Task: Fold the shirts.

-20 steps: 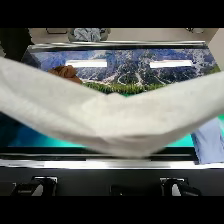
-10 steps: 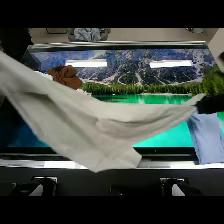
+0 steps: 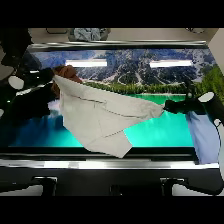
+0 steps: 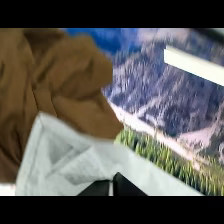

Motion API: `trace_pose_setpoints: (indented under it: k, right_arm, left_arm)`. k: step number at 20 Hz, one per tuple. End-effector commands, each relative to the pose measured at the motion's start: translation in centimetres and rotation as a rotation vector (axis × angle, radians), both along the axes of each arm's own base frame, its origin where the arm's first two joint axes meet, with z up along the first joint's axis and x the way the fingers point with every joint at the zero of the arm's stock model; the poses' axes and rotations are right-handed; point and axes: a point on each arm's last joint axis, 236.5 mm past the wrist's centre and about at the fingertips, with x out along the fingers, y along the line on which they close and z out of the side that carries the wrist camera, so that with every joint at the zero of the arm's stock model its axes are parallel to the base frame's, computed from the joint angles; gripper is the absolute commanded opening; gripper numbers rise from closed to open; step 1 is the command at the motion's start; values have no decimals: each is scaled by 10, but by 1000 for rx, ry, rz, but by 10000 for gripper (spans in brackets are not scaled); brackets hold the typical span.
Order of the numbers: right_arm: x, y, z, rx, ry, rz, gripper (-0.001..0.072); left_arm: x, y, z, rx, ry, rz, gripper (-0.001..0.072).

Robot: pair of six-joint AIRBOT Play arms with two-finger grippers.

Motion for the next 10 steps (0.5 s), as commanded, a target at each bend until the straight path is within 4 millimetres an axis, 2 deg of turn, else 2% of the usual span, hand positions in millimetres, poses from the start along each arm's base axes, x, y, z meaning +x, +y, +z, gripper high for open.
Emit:
trace_pose_setpoints:
  k: [1,2,3,4,5,7,8,9,10]
  right_arm:
    - [23,3,-18,33,-38,-71,65]
    - [27,-1,-8,13,-70,-47,229]
    - [31,-7,8,-22,-118,13,487]
    - [35,-18,31,-78,-177,84,634]
    - [35,-36,55,-147,-214,136,634]
    - [29,-86,97,-298,-231,124,634]
    - [22,-108,110,-358,-216,106,634]
    - [10,-126,115,-396,-178,95,633]
    - [-2,-134,110,-398,-132,98,633]
  left_arm:
    - [-13,-25,-53,-41,168,-77,308]
    - [-21,-26,-51,-25,200,-117,615]
    - [-32,-23,-46,-5,243,-165,720]
    - [-45,-17,-40,20,291,-223,720]
    - [-60,-6,-34,38,356,-257,720]
    - [-103,22,-29,60,521,-276,720]
    - [-125,32,-31,61,595,-277,720]
    - [-144,36,-36,55,645,-275,720]
    - [-161,34,-45,40,680,-275,720]
